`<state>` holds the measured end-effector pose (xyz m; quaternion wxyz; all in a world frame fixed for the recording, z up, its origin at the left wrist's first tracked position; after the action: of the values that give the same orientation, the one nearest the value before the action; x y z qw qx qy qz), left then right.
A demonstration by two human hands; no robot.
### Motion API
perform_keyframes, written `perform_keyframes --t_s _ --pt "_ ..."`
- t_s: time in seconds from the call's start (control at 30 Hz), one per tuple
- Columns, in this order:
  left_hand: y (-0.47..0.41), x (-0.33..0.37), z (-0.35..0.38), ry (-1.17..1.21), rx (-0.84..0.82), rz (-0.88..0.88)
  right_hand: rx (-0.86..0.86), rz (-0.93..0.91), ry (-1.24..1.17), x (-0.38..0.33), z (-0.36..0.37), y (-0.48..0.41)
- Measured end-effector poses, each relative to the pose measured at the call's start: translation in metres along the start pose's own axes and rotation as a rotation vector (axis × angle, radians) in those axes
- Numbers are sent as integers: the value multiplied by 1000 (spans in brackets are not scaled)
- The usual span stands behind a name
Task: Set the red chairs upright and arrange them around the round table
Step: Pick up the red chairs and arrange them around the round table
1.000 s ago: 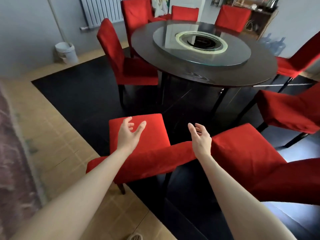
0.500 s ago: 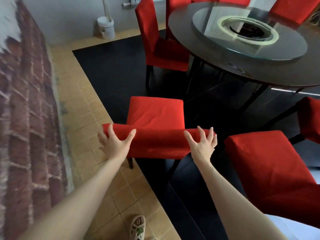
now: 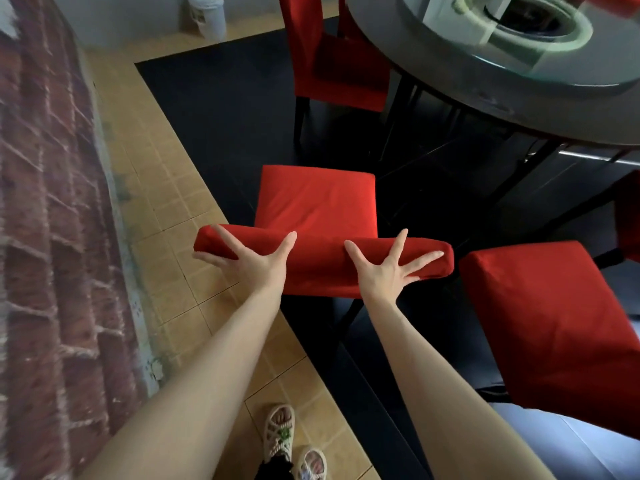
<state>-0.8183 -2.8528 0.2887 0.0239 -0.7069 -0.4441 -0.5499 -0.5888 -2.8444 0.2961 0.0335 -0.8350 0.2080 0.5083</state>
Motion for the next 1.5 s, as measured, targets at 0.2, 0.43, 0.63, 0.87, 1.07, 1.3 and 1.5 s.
perform_keyframes --t_s 0.2,0.43,0.63,0.87,1.07,1.3,1.5 --pt "-6 -6 8 115 -10 -108 45 17 -19 0 5 -5" --pt "-10 -4 11 136 -46 -81 123 9 -45 0 5 -8" --pt "-14 1 11 145 -78 -80 138 12 -71 -3 9 -8" --pt "-30 9 8 114 -90 -65 160 5 -92 -10 20 -11" --pt "-44 23 16 132 -121 -54 165 21 -90 -16 28 -23" --pt "-68 41 28 115 -152 -46 183 44 -74 -27 39 -45" --pt "-93 54 37 73 -176 -45 201 56 -74 -37 52 -61"
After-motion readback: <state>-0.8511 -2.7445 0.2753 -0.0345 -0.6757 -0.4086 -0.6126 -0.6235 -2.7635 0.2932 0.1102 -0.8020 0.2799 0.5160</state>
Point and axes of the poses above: each hand's wrist, its own y-axis away from the middle knuckle, its own z-axis out of the palm, x = y × z, the point moved 6 cm from there along -y, towards the middle knuckle, and after that the axes turned 11 degrees about -z, right-handed, at the moved point
